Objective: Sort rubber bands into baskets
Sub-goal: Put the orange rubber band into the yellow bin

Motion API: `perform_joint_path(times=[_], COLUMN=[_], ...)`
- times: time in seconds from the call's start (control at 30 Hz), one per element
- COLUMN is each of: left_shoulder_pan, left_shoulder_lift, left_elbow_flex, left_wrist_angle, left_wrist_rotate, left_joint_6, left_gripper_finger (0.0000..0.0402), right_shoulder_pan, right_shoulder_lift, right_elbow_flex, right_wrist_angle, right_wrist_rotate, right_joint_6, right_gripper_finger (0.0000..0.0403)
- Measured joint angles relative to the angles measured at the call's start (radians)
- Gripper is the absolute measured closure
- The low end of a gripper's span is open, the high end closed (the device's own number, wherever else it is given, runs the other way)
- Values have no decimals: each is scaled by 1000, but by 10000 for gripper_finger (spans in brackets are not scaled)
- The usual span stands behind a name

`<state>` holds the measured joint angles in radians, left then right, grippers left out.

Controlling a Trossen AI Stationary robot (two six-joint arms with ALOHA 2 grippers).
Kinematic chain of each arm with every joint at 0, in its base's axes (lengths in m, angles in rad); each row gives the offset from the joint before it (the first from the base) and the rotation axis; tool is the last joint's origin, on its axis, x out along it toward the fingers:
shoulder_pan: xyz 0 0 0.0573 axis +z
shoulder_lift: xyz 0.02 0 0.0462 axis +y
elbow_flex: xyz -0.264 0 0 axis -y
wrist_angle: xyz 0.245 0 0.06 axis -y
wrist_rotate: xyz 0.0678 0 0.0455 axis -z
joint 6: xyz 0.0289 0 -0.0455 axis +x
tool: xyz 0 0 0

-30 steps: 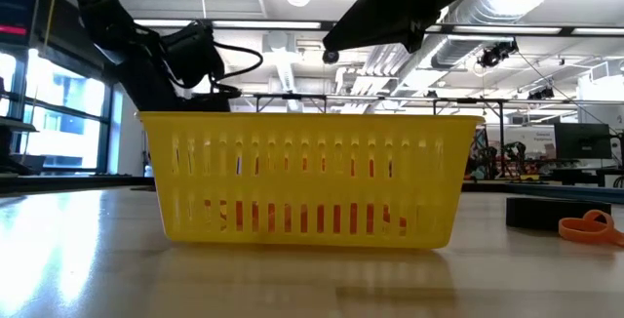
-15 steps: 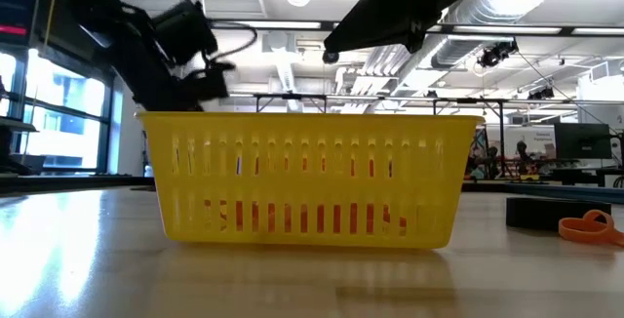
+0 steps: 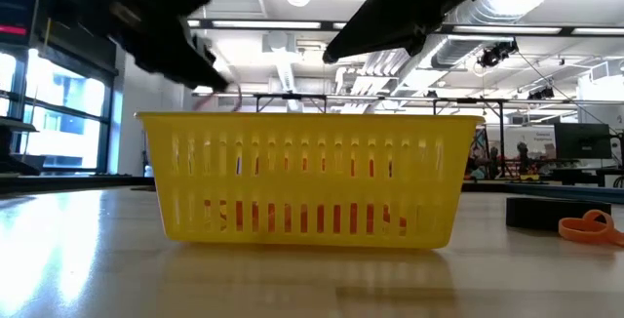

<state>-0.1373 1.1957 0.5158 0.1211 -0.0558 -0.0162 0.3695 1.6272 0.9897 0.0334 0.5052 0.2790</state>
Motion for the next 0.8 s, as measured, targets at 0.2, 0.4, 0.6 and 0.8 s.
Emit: perform_joint_path(times=[0.2, 0.4, 0.6, 0.8], left_shoulder_pan=[-112, -181, -226, -239], left_shoulder_lift=[10, 65, 198, 317], left_elbow_flex=[0, 35, 152, 244], left_wrist_angle=[138, 213, 204, 194], left_wrist_rotate=[103, 141, 151, 159], left_joint_6=[-22, -31, 32, 73], left_gripper_finger=[401, 401, 401, 401], right_shoulder_pan=[0, 0, 0, 3], right_shoulder_lift=[0, 0, 0, 0], right_elbow_flex=[0, 0, 0, 0], right_wrist_angle=[-7, -7, -7, -8], right_wrist_rotate=[-35, -43, -43, -43], right_joint_6=[-8, -11, -11, -8], right_gripper_finger=[403, 403, 403, 403])
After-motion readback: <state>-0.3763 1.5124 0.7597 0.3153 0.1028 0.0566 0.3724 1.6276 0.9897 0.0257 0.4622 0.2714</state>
